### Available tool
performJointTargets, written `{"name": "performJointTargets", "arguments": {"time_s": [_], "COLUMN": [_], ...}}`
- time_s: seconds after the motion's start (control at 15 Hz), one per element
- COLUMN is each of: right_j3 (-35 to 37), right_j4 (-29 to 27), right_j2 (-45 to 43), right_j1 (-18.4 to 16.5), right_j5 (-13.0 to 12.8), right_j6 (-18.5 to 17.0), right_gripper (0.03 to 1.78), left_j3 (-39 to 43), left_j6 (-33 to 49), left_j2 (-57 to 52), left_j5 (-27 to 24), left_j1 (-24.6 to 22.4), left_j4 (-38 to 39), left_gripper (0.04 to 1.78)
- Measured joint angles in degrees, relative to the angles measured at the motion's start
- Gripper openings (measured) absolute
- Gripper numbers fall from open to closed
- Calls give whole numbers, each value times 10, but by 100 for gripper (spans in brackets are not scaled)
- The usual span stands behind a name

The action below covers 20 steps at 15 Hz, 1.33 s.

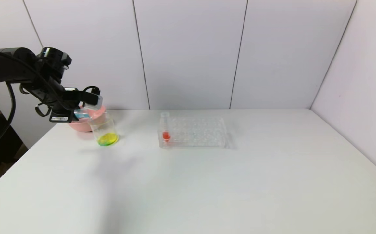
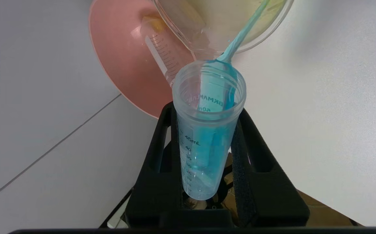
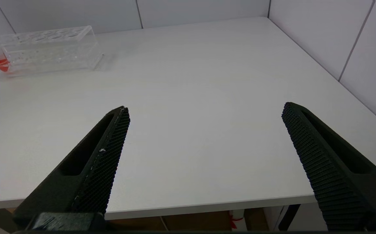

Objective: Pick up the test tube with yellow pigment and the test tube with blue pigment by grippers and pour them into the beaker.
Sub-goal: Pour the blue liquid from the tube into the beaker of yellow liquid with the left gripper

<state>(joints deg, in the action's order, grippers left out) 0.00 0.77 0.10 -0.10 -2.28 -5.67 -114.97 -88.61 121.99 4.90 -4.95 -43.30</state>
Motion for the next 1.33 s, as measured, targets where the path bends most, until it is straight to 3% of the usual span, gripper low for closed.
{"name": "performJointTargets", "arguments": {"time_s": [1.33], "right_j3": [0], "right_j4": [0], "right_j2": [0], "right_j1": [0], "right_j5": [0], "right_j6": [0], "right_gripper": [171], "left_j3": [0], "left_j6": [1], "left_j2": [1], "left_j5": [45], "left_j1": [20], "left_j4": [18], "left_gripper": [45]}}
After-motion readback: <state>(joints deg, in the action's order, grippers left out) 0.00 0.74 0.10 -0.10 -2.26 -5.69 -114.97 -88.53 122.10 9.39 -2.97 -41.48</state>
